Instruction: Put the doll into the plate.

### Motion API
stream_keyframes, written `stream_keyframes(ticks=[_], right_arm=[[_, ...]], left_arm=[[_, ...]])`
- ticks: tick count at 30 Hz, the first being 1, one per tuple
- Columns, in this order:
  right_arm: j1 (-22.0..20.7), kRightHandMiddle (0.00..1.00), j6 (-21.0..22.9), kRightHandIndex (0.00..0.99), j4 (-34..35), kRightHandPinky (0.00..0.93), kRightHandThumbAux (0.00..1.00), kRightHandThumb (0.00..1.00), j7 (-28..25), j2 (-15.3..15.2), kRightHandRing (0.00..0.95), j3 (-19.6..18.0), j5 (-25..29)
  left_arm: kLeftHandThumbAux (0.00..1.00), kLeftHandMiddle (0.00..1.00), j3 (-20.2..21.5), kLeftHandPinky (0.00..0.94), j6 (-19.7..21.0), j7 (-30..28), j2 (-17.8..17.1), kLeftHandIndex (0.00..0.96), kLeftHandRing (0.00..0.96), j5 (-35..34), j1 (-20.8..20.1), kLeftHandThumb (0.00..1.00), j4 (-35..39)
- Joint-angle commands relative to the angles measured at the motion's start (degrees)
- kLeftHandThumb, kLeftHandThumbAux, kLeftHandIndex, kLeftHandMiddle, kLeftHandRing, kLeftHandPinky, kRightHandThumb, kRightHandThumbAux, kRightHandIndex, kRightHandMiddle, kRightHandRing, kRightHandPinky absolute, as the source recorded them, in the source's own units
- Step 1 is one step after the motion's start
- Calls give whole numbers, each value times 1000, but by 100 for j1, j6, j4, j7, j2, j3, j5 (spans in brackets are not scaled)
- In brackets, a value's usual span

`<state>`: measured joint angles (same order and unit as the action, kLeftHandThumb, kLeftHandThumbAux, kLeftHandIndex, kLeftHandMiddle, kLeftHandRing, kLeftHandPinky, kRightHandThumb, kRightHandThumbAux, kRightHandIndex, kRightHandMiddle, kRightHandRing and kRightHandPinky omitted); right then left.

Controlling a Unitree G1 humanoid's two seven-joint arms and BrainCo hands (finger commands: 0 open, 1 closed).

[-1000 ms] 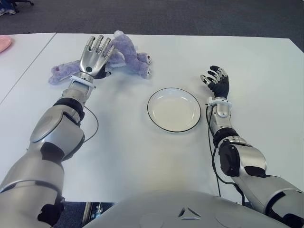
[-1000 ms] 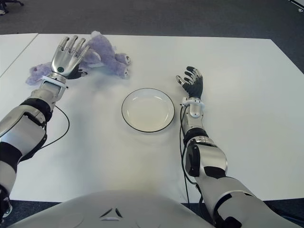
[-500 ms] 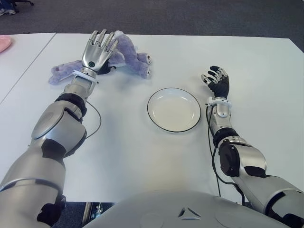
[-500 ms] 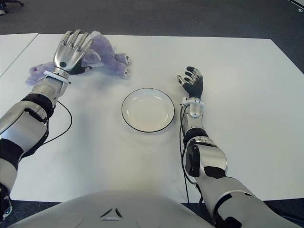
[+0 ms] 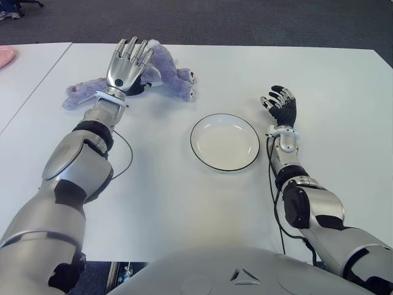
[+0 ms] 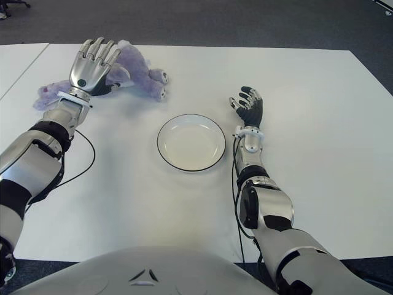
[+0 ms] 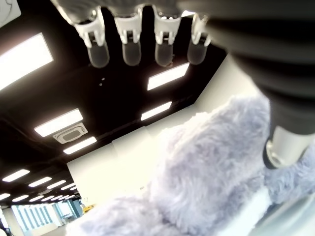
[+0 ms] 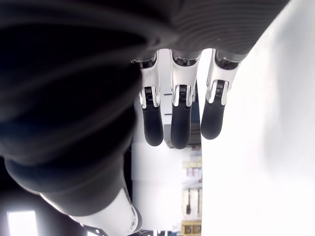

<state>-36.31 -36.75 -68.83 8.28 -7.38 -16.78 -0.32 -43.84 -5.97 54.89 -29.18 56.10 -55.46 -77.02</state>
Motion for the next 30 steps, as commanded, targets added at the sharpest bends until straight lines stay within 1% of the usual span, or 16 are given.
stream_keyframes(ticks=[1, 5, 6, 7, 11, 12, 13, 15, 18, 22, 23, 24, 26, 27, 28, 30], right_arm=[[1497, 239, 558, 274, -826, 257, 931, 333, -90, 454, 231, -85, 97], [1506, 240, 554, 272, -826, 259, 930, 335, -122, 445, 231, -102, 114], [1508, 240, 555, 272, -825, 258, 930, 335, -127, 439, 231, -105, 116], [1510, 240, 556, 271, -825, 260, 928, 333, -129, 435, 232, -106, 117], [1520, 240, 541, 269, -823, 264, 924, 328, -131, 421, 234, -104, 114], [1523, 240, 533, 269, -822, 263, 923, 327, -128, 420, 234, -103, 111], [1525, 240, 528, 269, -821, 263, 923, 327, -114, 420, 234, -99, 107], [1528, 240, 532, 269, -821, 263, 923, 331, -79, 410, 235, -89, 92], [1526, 243, 560, 269, -824, 264, 922, 338, -28, 395, 239, -67, 64], [1527, 246, 539, 273, -823, 264, 922, 342, -13, 391, 243, -64, 60], [1526, 248, 527, 274, -822, 264, 925, 343, -17, 391, 243, -68, 64], [1526, 249, 514, 275, -821, 264, 927, 344, -30, 393, 243, -74, 71], [1527, 250, 491, 277, -819, 264, 930, 347, -58, 397, 243, -84, 84], [1529, 250, 480, 278, -818, 264, 932, 349, -72, 400, 243, -89, 90], [1530, 251, 471, 278, -817, 264, 933, 350, -89, 403, 243, -96, 99], [1532, 251, 461, 280, -816, 261, 938, 356, -102, 411, 242, -101, 106]], left_arm=[[529, 0, 82, 0, -33, -229, 192, 0, 0, -89, -105, 177, -53], [548, 0, 74, 0, -129, -312, 228, 14, 0, -71, -98, 225, -69], [555, 0, 92, 0, -194, -432, 261, 22, 0, -101, -75, 241, -102], [572, 0, 106, 18, -239, -518, 285, 44, 0, -123, -59, 263, -126], [598, 0, 217, 60, -340, -782, 353, 87, 0, -241, -40, 301, -151], [603, 17, 258, 106, -363, -854, 375, 119, 21, -285, -32, 322, -155], [605, 24, 331, 122, -402, -948, 401, 130, 29, -368, -19, 330, -158], [600, 76, 470, 212, -461, -1106, 444, 207, 88, -530, -6, 384, -152], [586, 133, 575, 284, -439, -1274, 490, 277, 145, -638, -7, 446, -146], [572, 181, 583, 333, -312, -1422, 561, 329, 194, -660, -17, 510, -155], [616, 203, 582, 353, -268, -1463, 584, 363, 222, -656, -19, 580, -161], [645, 217, 588, 366, -207, -1548, 631, 384, 240, -655, -26, 625, -183], [669, 238, 607, 383, -114, -1732, 709, 403, 267, -663, -37, 666, -228], [678, 266, 616, 401, -77, -1819, 739, 411, 298, -671, -41, 682, -249], [681, 276, 628, 408, -45, -1917, 757, 414, 310, -685, -31, 688, -271], [687, 326, 644, 443, -18, -2011, 765, 421, 365, -700, -16, 703, -289]])
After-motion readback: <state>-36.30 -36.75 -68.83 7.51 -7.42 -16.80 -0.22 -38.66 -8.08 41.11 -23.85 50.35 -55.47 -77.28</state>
